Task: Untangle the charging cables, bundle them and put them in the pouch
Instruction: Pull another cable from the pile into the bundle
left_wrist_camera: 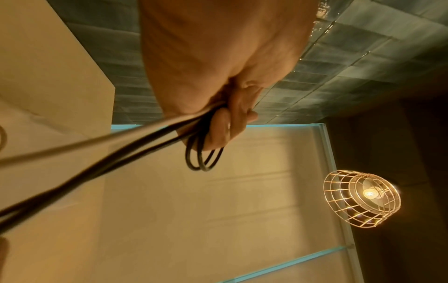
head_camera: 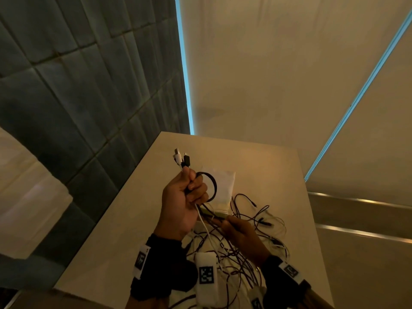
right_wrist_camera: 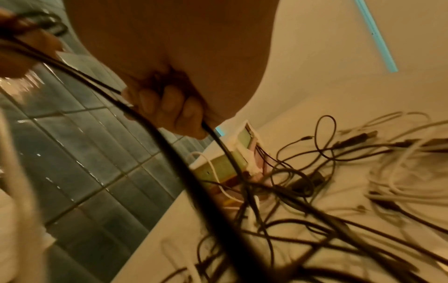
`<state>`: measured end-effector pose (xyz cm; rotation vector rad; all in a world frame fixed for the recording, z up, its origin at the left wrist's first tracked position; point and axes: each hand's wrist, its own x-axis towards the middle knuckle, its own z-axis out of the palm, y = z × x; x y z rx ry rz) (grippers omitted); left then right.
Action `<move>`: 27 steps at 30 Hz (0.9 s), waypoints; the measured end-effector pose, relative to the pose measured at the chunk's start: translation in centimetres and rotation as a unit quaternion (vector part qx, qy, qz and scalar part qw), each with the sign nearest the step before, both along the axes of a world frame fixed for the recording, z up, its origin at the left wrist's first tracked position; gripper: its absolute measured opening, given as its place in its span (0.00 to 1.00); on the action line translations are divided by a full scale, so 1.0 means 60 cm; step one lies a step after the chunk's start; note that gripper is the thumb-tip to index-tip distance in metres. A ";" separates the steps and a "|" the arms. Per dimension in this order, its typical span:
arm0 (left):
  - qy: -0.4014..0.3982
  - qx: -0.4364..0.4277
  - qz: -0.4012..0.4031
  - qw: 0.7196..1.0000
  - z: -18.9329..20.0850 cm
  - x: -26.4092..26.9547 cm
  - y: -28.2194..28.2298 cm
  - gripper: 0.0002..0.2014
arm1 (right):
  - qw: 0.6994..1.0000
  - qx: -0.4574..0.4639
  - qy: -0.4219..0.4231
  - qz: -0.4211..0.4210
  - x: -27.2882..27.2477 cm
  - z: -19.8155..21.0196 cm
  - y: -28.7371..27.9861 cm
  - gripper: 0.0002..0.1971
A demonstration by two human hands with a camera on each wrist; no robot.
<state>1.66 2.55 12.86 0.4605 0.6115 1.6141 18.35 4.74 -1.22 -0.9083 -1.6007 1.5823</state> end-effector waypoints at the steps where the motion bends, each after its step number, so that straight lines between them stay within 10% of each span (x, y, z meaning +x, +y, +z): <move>1: 0.006 -0.001 0.005 1.000 0.001 0.000 0.000 0.15 | 1.000 0.003 -0.007 -0.003 -0.001 -0.003 -0.003 0.13; 5: 0.050 -0.012 0.033 0.998 0.005 -0.010 -0.004 0.16 | 0.999 0.001 -0.026 -0.021 0.004 -0.024 -0.010 0.27; 10: 0.092 -0.033 0.063 0.993 0.004 -0.016 -0.008 0.17 | 0.993 0.002 -0.099 -0.065 0.016 -0.069 -0.004 0.20; 17: 0.192 -0.113 0.088 0.971 -0.008 -0.009 -0.004 0.17 | 0.984 -0.005 -0.022 -0.179 0.001 0.048 0.055 0.13; 27: 0.094 -0.103 0.018 0.990 0.007 0.016 0.001 0.15 | 0.994 0.057 0.094 0.004 -0.045 0.184 0.006 0.08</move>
